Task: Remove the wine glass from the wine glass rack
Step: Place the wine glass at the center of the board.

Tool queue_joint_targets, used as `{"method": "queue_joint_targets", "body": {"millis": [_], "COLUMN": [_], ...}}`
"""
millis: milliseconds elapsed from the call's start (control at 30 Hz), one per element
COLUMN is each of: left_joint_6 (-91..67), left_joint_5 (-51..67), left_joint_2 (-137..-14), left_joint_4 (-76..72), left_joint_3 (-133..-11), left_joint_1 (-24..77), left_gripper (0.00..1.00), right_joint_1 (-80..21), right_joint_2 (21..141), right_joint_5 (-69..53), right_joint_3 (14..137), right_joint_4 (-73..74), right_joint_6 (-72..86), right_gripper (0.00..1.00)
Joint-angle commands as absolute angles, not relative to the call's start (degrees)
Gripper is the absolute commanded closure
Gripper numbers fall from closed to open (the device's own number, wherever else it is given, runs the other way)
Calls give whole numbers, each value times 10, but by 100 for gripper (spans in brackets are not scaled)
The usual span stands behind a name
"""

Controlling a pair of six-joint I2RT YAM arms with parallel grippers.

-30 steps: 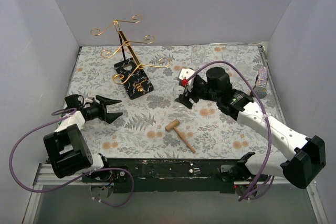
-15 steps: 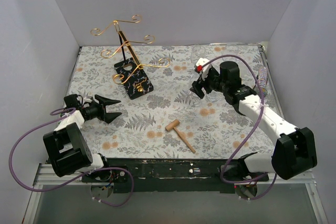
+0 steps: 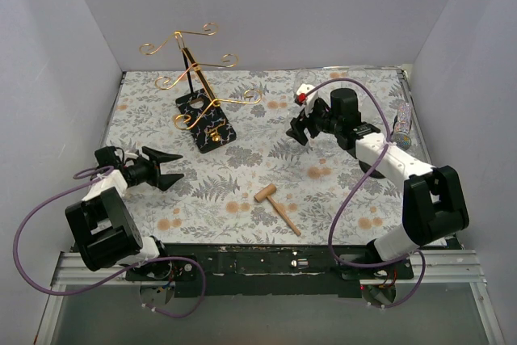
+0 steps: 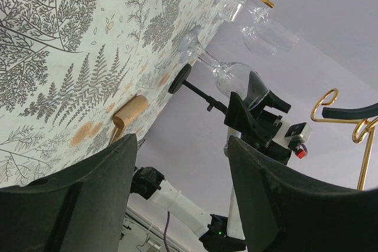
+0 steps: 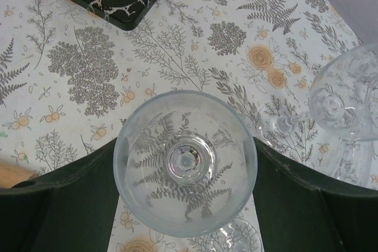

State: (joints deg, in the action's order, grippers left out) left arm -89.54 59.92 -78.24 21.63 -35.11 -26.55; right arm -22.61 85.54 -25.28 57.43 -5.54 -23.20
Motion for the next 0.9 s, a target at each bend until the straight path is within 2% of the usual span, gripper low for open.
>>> {"method": "queue_joint_targets", "body": {"millis": [0, 433, 867], "left_joint_6": [-882, -884, -896], "left_joint_5": [593, 586, 589], "left_joint_2": [-779, -786, -782], "left_joint_4": [226, 222, 209], "left_joint_3": [-367, -368, -359], "left_joint_1": [-274, -290, -296], "left_gripper": [38, 37, 37], "right_joint_1": [-226, -227, -259], "right_joint_2": [876, 937, 967], "right_joint_5": [-287, -344, -348], "right_joint_3": [627, 690, 708], "right_joint_4": [-117, -126, -136], "right_joint_6": [-207, -142, -125], "right_gripper": [63, 63, 64]}}
